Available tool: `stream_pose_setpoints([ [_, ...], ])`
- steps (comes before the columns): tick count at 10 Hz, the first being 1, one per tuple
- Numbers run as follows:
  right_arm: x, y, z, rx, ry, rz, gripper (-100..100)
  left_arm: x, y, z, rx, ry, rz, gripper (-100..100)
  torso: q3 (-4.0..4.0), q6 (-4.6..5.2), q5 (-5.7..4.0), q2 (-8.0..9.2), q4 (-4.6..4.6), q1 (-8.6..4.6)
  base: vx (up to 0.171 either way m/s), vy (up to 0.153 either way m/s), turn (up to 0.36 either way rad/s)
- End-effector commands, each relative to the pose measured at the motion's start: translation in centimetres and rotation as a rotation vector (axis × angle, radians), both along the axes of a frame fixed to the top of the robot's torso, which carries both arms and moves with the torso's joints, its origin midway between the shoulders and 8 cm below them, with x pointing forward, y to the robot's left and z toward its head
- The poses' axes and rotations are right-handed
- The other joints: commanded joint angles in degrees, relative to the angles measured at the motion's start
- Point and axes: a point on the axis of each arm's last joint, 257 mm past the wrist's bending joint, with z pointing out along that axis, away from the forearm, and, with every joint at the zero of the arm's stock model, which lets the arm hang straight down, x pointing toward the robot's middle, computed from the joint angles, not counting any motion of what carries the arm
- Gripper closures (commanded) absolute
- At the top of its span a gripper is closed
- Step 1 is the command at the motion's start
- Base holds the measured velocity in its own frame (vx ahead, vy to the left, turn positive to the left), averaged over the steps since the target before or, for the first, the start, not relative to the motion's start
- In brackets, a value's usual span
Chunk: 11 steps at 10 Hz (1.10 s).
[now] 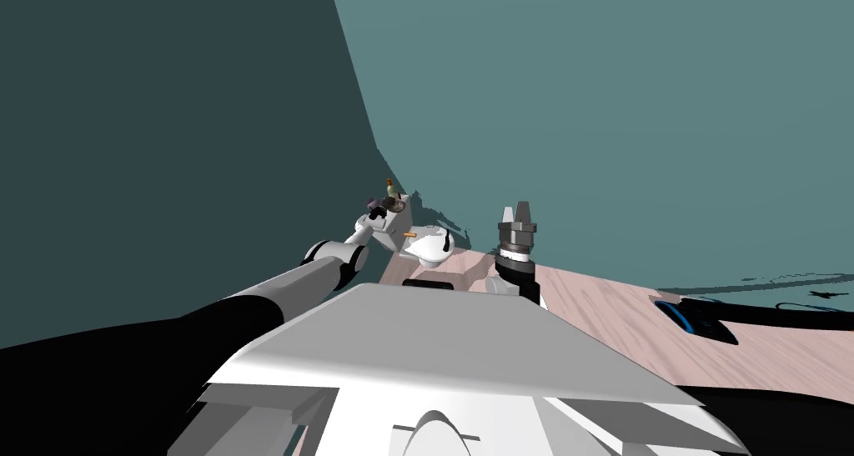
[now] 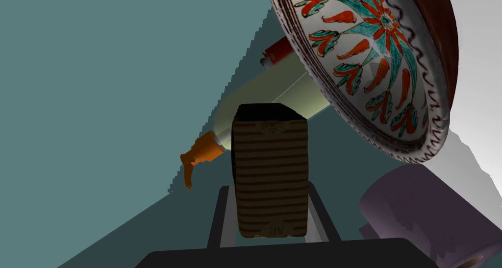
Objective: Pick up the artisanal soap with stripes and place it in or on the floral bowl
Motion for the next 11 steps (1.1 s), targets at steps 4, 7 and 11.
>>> stream_pose_setpoints([
  [4, 0.0, 0.0, 0.0, 0.000, 0.000, 0.000, 0, -0.4, 0.4, -0.1, 0.022, -0.012, -0.003, -100, 0.06, 0.03, -0.03, 0.11, 0.02, -0.22, 0.025, 0.022, -0.002],
  [7, 0.0, 0.0, 0.0, 0.000, 0.000, 0.000, 0, -0.4, 0.4, -0.1, 0.022, -0.012, -0.003, -100, 0.10, 0.04, -0.05, 0.17, 0.04, -0.27, 0.000, 0.000, 0.000],
  [11, 0.0, 0.0, 0.0, 0.000, 0.000, 0.000, 0, 1.6, -7.3, 0.9, 0.011, -0.008, -0.087, -100, 0.09, 0.01, -0.04, 0.13, 0.06, -0.16, 0.017, 0.031, 0.219],
])
